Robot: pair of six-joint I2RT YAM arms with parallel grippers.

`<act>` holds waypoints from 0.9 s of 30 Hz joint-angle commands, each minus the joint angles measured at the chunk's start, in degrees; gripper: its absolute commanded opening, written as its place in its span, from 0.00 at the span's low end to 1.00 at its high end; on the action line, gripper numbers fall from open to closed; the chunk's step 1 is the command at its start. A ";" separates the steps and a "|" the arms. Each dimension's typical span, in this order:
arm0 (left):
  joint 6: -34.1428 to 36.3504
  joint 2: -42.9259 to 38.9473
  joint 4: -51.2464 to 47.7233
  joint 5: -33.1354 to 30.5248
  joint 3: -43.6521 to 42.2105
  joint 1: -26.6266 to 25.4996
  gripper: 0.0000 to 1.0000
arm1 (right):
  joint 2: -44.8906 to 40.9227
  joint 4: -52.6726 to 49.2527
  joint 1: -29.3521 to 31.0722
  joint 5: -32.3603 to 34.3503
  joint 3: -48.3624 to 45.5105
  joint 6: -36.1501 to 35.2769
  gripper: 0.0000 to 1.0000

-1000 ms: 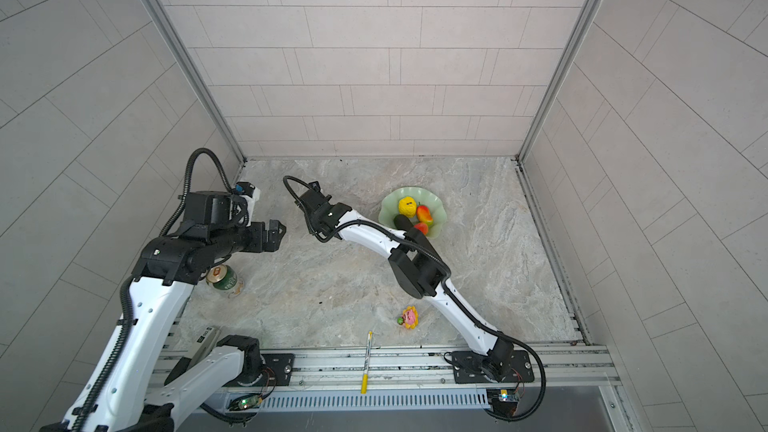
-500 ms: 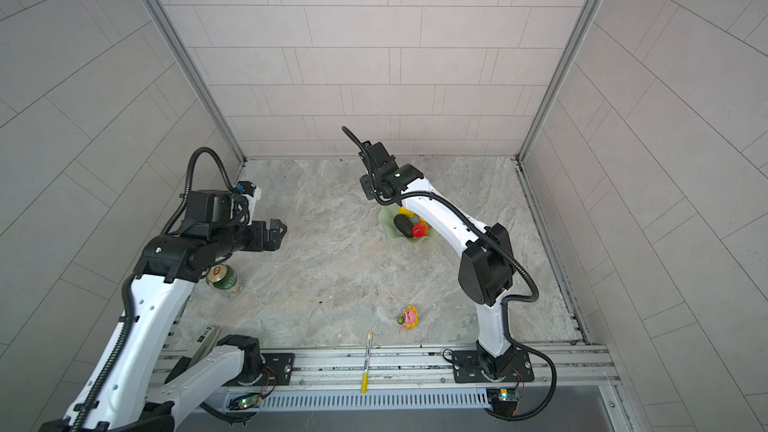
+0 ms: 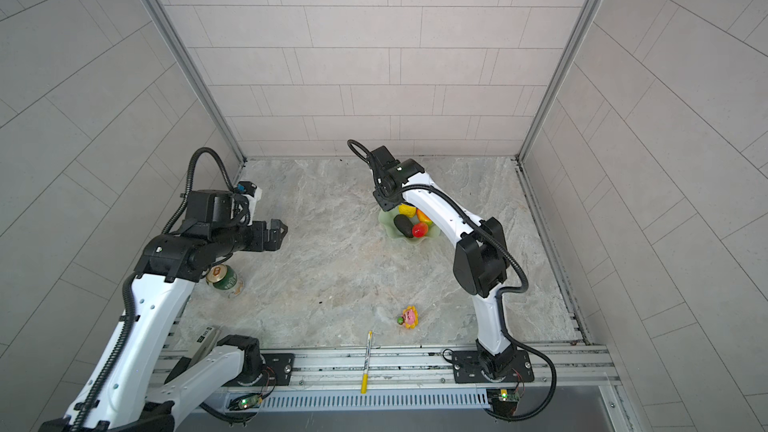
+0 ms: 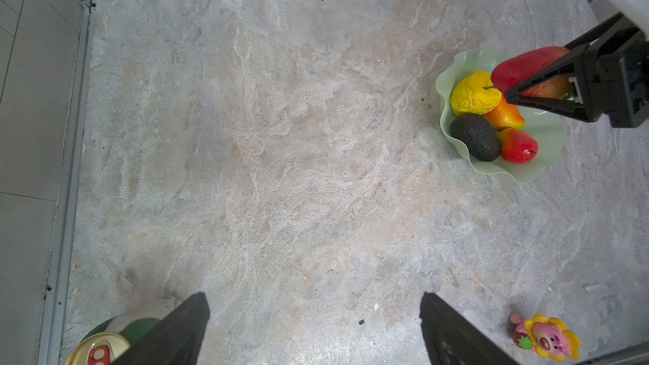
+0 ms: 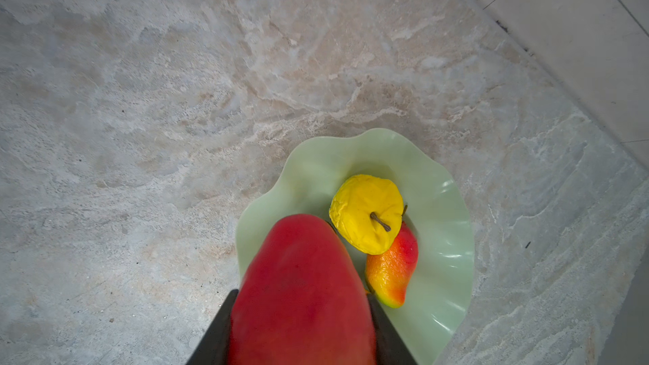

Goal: Place and organize the fake fruits in the fruit bowl
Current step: 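Carry the strawberry with the right gripper into the bowl and release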

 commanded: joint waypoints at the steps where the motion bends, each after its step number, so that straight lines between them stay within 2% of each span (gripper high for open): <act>1: -0.28 -0.26 -0.26 0.35 0.81 -0.12 1.00 | 1.37 -2.61 -0.30 1.18 0.18 -0.91 0.36; 11: -0.19 -0.22 -0.29 0.25 0.62 -0.11 1.00 | 3.68 3.45 -0.15 2.41 -4.25 1.94 0.42; 27: -0.10 0.04 -0.66 0.14 1.21 -0.11 1.00 | 6.72 7.88 -0.26 2.59 -4.73 4.44 0.60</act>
